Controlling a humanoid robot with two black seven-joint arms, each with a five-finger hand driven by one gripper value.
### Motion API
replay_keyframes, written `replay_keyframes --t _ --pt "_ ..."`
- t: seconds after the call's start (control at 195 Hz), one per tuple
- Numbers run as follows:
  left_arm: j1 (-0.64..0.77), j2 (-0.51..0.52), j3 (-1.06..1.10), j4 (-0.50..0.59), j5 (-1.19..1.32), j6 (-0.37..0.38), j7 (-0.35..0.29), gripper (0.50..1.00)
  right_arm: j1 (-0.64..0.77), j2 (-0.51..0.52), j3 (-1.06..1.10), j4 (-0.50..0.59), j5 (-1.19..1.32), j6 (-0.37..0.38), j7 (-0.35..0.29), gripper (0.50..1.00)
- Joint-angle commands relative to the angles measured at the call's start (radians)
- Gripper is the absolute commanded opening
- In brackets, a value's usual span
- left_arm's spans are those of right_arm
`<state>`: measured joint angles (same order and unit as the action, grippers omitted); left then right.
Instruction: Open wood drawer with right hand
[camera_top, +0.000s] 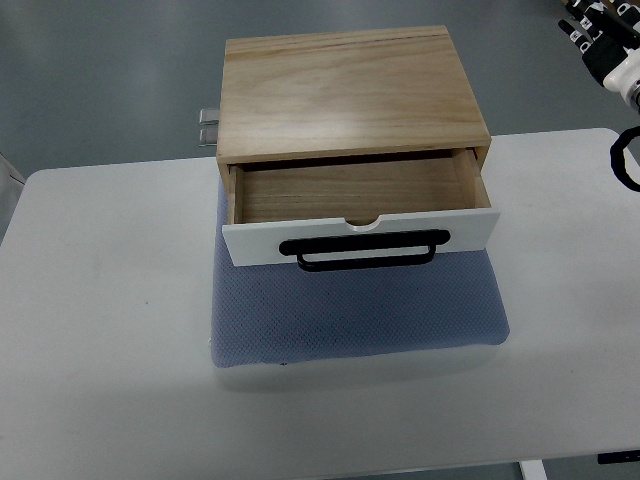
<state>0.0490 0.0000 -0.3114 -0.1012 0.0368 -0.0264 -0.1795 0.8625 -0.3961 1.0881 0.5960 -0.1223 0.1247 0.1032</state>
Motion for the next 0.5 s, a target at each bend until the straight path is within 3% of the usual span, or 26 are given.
replay_keyframes --t 0.0,0.231,0.493 --pt "0.0 0.0 0.0 0.0 0.0 0.0 0.0 1.0 -0.017 0.003 -0.002 -0.004 0.012 -0.008 0.009 0.944" --pt "0.0 0.0 0.0 0.0 0.0 0.0 0.0 1.0 -0.034 0.022 -0.01 -0.01 0.007 -0.025 0.016 0.944" --pt "0.0 0.0 0.0 0.0 0.0 -0.001 0.0 1.0 -0.071 0.051 -0.011 -0.012 0.007 -0.036 0.079 0.944"
